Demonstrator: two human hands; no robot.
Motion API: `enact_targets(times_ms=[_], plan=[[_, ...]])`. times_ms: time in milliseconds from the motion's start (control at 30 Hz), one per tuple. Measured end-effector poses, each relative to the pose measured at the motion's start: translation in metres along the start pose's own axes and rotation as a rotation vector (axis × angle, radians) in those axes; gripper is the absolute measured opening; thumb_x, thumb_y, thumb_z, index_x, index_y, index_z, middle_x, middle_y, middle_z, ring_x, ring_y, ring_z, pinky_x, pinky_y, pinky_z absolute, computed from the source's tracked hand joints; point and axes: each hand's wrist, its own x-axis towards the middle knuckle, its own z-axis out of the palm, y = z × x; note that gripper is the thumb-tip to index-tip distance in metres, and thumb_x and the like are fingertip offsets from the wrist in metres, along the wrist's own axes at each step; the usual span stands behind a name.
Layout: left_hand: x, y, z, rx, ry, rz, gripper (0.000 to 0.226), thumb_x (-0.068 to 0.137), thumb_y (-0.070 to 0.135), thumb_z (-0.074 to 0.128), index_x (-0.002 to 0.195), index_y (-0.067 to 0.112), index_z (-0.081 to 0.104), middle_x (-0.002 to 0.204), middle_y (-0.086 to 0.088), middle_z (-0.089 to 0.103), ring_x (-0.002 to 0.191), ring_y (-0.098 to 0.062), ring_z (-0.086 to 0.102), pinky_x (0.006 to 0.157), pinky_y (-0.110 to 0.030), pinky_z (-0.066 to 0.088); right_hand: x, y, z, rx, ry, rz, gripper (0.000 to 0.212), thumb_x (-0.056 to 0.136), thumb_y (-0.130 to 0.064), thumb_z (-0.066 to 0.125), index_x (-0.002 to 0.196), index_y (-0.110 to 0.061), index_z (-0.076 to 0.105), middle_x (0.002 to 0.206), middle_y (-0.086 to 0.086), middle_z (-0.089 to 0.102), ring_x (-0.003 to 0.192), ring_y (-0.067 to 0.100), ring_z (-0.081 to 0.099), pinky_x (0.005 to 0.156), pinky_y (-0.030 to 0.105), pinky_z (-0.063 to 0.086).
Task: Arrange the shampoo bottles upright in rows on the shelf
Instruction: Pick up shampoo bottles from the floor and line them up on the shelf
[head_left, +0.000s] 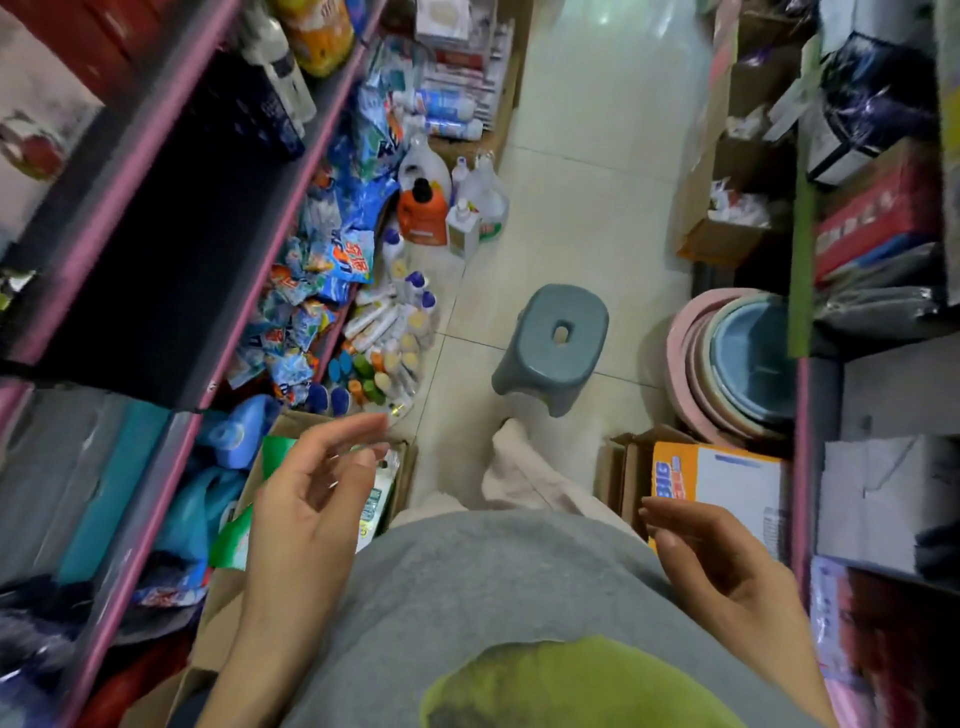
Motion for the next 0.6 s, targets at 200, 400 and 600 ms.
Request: enact_targets(times_ms=[200,400,600], plan=[[0.056,0.028,0.049,-0.050,0.071,-0.021,0.025,0.087,0.013,0.060,0.105,0.029,0.068,0.109,0.009,0.070,0.101,-0.012,0.066,0.088,-0.026,0.051,0.101,-0.042,-0.024,-0.040,-0.063,-0.071,0.032,0.085,0.001,0.061,0.090,-0.029,0.070,0.091,-0.018,0.071,0.082,-0.001,0.066,0.072,0.003,0.046],[0.088,0.046,0.066,-0.048,0.193,-0.061,0.032,0.092,0.007,0.055,0.104,0.034,0.068,0.106,0.009,0.071,0.098,-0.008,0.066,0.080,-0.013,0.049,0.176,-0.085,-0.025,-0.068,-0.184,-0.070,0.029,0.088,-0.003,0.060,0.089,-0.031,0.069,0.092,-0.015,0.072,0.083,0.004,0.068,0.076,0.025,0.055],[0.117,0.054,0.060,-0.083,0.297,-0.148,0.033,0.091,0.002,0.055,0.099,0.031,0.069,0.105,0.011,0.071,0.100,-0.009,0.065,0.084,-0.021,0.051,0.236,-0.133,0.006,-0.139,-0.288,-0.147,0.025,0.089,-0.009,0.059,0.089,-0.032,0.069,0.092,-0.021,0.071,0.085,-0.007,0.064,0.072,0.008,0.049]])
